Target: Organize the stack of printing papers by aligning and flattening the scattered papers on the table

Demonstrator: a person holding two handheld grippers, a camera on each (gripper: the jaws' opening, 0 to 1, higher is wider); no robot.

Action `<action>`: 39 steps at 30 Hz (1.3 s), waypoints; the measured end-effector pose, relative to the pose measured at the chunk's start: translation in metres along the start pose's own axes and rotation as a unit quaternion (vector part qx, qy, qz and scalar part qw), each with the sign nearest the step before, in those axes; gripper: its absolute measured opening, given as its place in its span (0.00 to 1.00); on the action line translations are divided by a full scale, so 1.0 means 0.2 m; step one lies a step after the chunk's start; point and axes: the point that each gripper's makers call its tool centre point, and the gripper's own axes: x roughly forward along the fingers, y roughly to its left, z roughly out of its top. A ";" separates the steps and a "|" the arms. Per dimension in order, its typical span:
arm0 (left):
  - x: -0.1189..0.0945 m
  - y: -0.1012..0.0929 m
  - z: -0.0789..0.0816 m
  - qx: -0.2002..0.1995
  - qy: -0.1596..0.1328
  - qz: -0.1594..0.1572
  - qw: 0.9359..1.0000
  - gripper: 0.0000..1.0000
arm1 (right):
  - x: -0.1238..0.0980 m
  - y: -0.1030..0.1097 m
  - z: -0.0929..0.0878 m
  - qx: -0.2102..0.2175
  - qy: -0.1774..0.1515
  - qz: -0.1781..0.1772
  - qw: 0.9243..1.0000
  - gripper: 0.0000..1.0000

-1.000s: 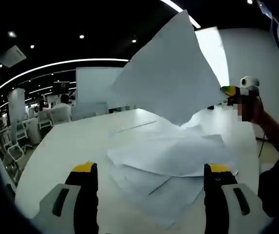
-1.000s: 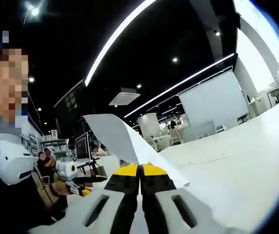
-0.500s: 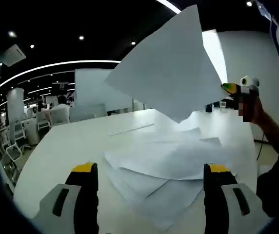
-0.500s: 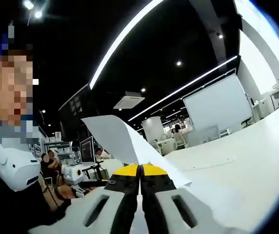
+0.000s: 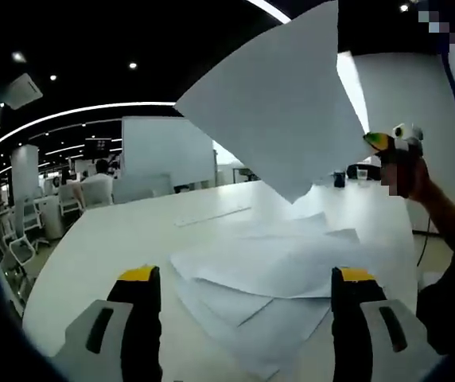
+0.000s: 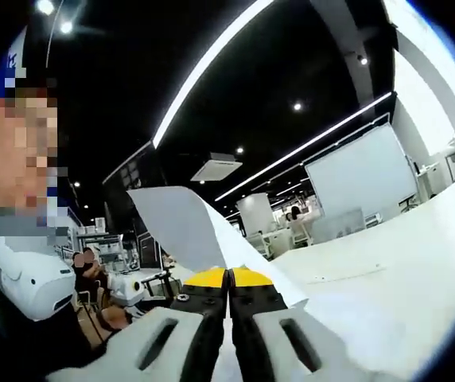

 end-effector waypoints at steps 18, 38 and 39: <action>0.11 0.03 0.18 -0.031 -0.090 -0.020 0.995 0.87 | 0.01 0.04 -0.01 0.005 0.002 0.011 1.000 0.00; 0.19 0.09 0.48 -0.132 -0.263 -0.111 0.949 0.82 | -0.02 0.10 -0.03 0.036 0.013 0.043 0.998 0.00; 0.19 0.08 0.49 -0.130 -0.267 -0.112 0.948 0.82 | -0.02 0.11 -0.04 0.036 0.014 0.044 0.998 0.00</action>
